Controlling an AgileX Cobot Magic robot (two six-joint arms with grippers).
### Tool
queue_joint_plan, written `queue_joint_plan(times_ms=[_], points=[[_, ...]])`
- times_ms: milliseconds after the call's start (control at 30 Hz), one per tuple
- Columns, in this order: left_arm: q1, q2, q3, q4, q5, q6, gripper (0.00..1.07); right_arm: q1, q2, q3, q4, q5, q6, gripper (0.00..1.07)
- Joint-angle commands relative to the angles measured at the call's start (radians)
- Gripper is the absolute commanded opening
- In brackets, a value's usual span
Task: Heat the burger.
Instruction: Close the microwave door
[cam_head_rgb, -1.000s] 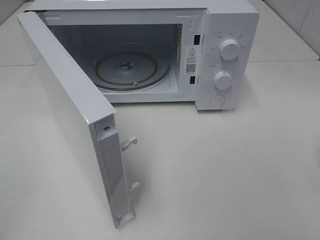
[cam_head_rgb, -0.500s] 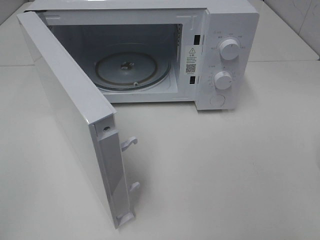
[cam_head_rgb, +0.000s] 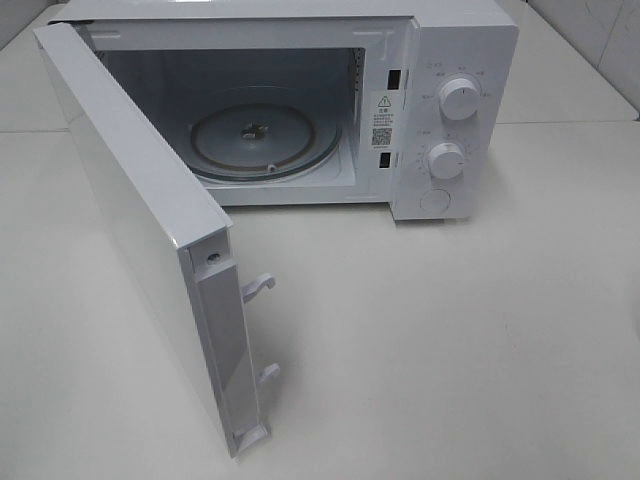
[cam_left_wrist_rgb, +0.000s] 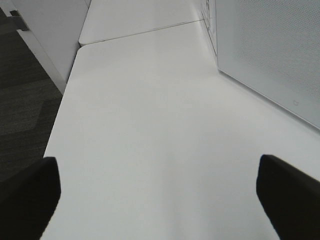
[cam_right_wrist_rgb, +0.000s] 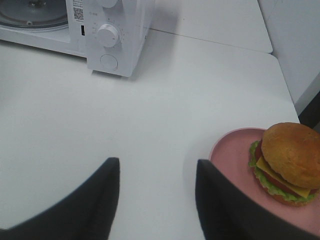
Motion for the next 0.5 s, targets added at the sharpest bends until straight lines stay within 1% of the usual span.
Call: queue_joint_plan(times_ms=[33,233,267,300,333,500], points=[[0.004,-0.016,0.003,-0.002,-0.012,-0.003,1.01,0.0,-0.028,-0.001,-0.004,-0.007,-0.004,0.49],[0.004,-0.016,0.003,-0.005,-0.012,-0.01,1.01,0.0,-0.028,-0.001,-0.004,-0.007,-0.004,0.49],[0.004,-0.016,0.003,-0.027,-0.006,-0.064,1.01,0.0,-0.028,-0.001,-0.004,-0.007,-0.004,0.49],[0.004,-0.016,0.003,-0.027,-0.006,-0.064,1.01,0.0,-0.028,-0.001,-0.004,-0.007,-0.004,0.49],[0.004,-0.016,0.003,-0.036,-0.004,-0.109,1.01,0.0,-0.028,-0.001,-0.004,-0.007,-0.004,0.49],[0.004,-0.016,0.003,-0.024,-0.004,-0.117,1.01,0.0,-0.028,-0.001,-0.004,-0.007,-0.004,0.49]])
